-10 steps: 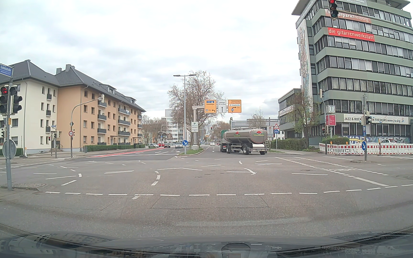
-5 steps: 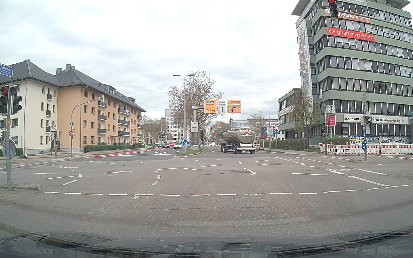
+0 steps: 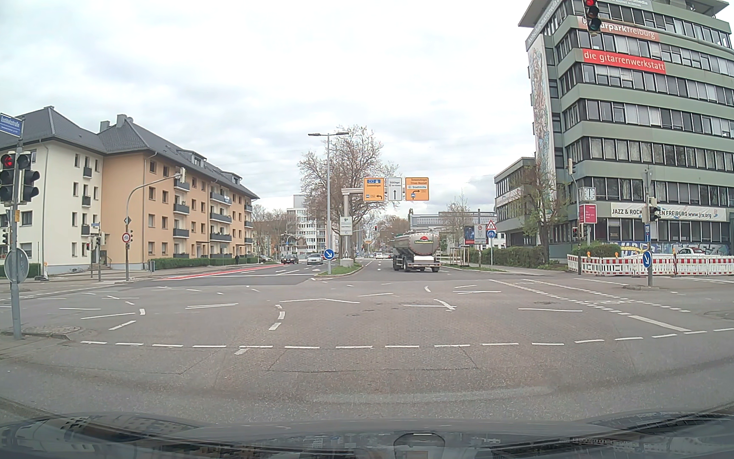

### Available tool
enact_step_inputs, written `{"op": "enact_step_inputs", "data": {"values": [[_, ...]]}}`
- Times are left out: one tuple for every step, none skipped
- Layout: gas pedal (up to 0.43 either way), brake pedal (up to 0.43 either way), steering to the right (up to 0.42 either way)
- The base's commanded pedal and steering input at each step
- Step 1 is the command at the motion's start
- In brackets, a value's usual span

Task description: Follow the waypoints while adhering to traffic rules and regulations

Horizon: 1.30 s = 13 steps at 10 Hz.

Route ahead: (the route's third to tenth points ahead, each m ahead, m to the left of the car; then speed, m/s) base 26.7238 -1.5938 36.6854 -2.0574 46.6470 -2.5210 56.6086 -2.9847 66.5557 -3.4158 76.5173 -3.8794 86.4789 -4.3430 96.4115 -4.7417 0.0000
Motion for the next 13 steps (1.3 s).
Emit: {"op": "enact_step_inputs", "data": {"values": [[0.0, 0.201, -0.012], [0.0, 0.201, -0.012], [0.0, 0.201, -0.014], [0.0, 0.201, -0.017], [0.0, 0.201, -0.019], [0.0, 0.201, -0.019], [0.0, 0.201, -0.019], [0.0, 0.201, -0.019], [0.0, 0.201, -0.019], [0.0, 0.201, -0.019], [0.0, 0.201, -0.019], [0.0, 0.201, -0.019], [0.0, 0.201, -0.019]]}}
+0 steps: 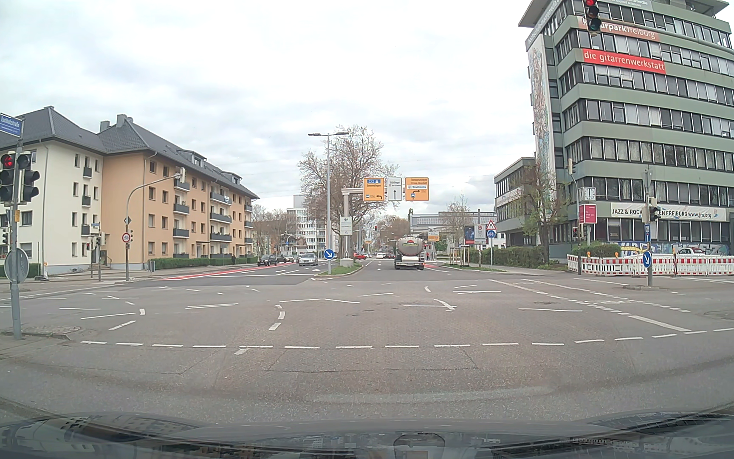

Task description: Follow the waypoints while adhering to traffic rules and regulations

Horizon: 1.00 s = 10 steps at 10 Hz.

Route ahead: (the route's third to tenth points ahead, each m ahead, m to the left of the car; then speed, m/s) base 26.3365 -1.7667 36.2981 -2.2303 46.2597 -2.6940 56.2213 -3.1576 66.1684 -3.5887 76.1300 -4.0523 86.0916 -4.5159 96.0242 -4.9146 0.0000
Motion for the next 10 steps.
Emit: {"op": "enact_step_inputs", "data": {"values": [[0.0, 0.201, -0.019], [0.0, 0.201, -0.019], [0.0, 0.201, -0.019], [0.0, 0.201, -0.019], [0.0, 0.201, -0.019], [0.0, 0.201, -0.019], [0.0, 0.201, -0.019], [0.0, 0.201, -0.019], [0.0, 0.201, -0.019], [0.0, 0.201, -0.019]]}}
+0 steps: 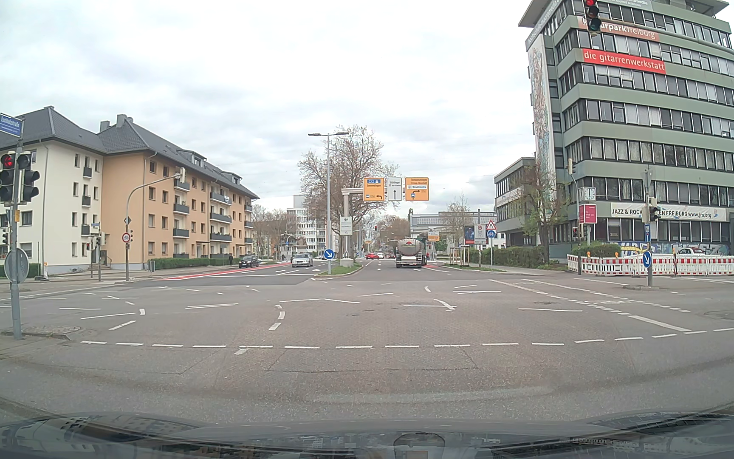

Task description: Follow the waypoints while adhering to traffic rules and regulations

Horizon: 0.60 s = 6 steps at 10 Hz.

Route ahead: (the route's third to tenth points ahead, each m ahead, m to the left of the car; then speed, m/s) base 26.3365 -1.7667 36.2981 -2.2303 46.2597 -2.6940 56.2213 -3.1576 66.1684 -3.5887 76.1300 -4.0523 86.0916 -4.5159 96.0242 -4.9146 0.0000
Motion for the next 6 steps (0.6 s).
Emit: {"op": "enact_step_inputs", "data": {"values": [[0.0, 0.201, -0.019], [0.0, 0.201, -0.019], [0.0, 0.201, -0.019], [0.0, 0.201, -0.019], [0.0, 0.201, -0.019], [0.0, 0.201, -0.019]]}}
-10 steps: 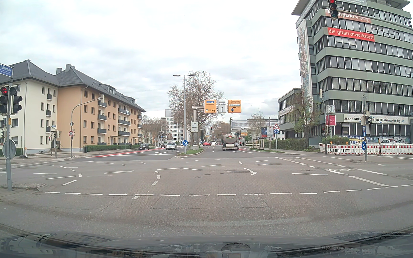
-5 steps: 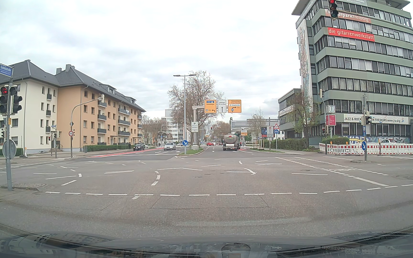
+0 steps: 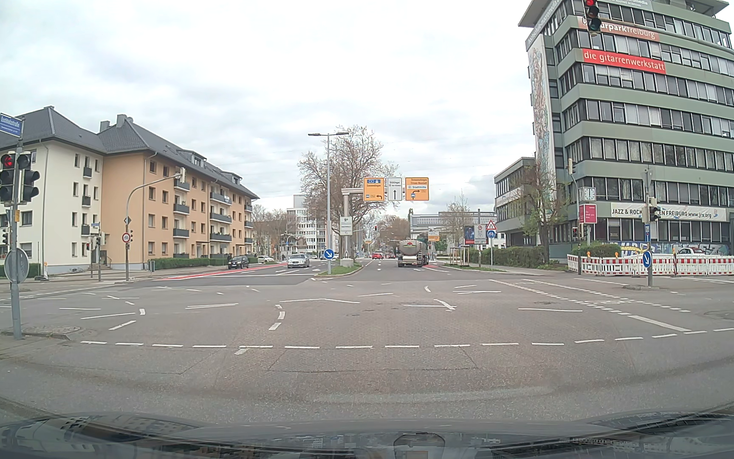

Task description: Follow the waypoints while adhering to traffic rules and regulations

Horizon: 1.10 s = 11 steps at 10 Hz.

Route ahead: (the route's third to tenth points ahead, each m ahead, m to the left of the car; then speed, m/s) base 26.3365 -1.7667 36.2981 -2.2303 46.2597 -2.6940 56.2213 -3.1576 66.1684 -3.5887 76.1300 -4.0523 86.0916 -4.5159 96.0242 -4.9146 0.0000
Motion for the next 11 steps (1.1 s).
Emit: {"op": "enact_step_inputs", "data": {"values": [[0.0, 0.201, -0.019], [0.0, 0.201, -0.019], [0.0, 0.201, -0.019], [0.0, 0.201, -0.019], [0.0, 0.201, -0.019], [0.0, 0.201, -0.019], [0.0, 0.201, -0.019], [0.0, 0.201, -0.019], [0.0, 0.201, -0.019], [0.0, 0.201, -0.019], [0.0, 0.201, -0.019]]}}
